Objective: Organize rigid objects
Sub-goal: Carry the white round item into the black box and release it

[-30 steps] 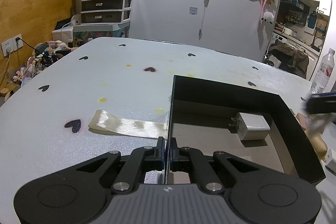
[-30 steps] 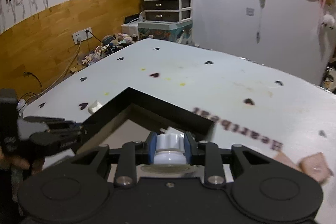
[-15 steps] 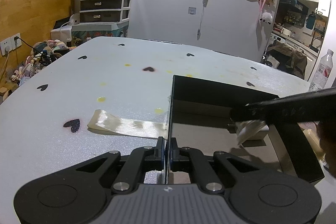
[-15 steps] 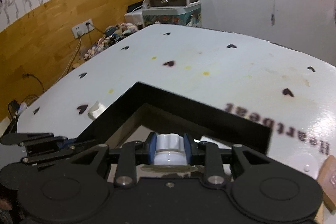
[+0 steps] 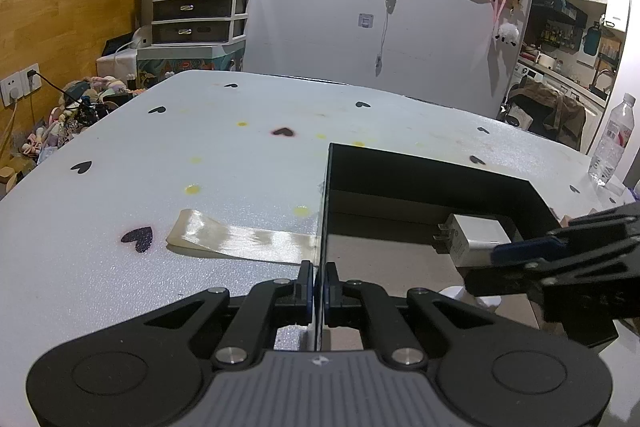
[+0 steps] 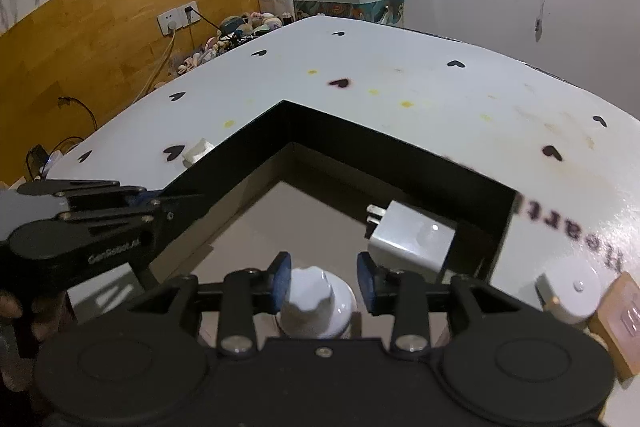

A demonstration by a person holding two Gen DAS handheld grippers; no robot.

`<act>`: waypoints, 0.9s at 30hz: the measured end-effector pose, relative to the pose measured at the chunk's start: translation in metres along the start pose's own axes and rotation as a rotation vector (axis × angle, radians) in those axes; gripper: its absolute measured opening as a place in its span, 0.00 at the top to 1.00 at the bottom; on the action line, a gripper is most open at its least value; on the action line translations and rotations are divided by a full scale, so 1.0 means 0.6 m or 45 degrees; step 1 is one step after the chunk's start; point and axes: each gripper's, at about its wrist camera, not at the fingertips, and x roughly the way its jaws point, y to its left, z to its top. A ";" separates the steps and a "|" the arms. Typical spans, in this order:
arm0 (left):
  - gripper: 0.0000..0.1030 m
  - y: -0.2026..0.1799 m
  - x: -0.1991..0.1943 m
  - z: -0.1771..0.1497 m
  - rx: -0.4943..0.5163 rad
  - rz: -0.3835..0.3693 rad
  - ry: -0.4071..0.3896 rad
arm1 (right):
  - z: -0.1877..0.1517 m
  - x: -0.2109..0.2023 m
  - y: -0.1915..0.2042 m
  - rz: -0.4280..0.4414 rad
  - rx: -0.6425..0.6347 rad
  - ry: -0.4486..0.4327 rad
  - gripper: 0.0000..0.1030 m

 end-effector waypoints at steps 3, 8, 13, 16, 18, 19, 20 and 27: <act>0.96 0.000 0.000 0.000 0.000 0.000 0.000 | -0.002 -0.003 0.006 0.024 -0.021 0.007 0.63; 0.96 0.000 -0.001 0.000 -0.001 -0.001 0.001 | -0.005 0.021 0.023 -0.044 -0.069 0.078 0.71; 0.96 0.000 -0.002 0.000 0.001 -0.005 0.002 | -0.009 0.017 0.019 -0.115 -0.094 0.084 0.71; 0.96 0.000 -0.002 0.000 0.003 -0.003 0.005 | -0.010 0.015 0.021 -0.225 -0.131 0.098 0.71; 0.96 0.001 -0.003 0.000 0.003 -0.006 0.003 | -0.012 0.012 0.014 -0.234 -0.133 0.096 0.72; 0.96 0.000 -0.004 0.000 0.005 -0.008 0.003 | -0.011 0.010 0.011 -0.233 -0.129 0.098 0.72; 0.96 -0.001 -0.003 0.000 0.009 -0.011 0.005 | -0.011 0.009 0.010 -0.238 -0.122 0.100 0.71; 0.96 -0.002 -0.002 0.001 0.018 -0.009 0.008 | -0.009 0.020 0.014 -0.327 -0.132 0.100 0.72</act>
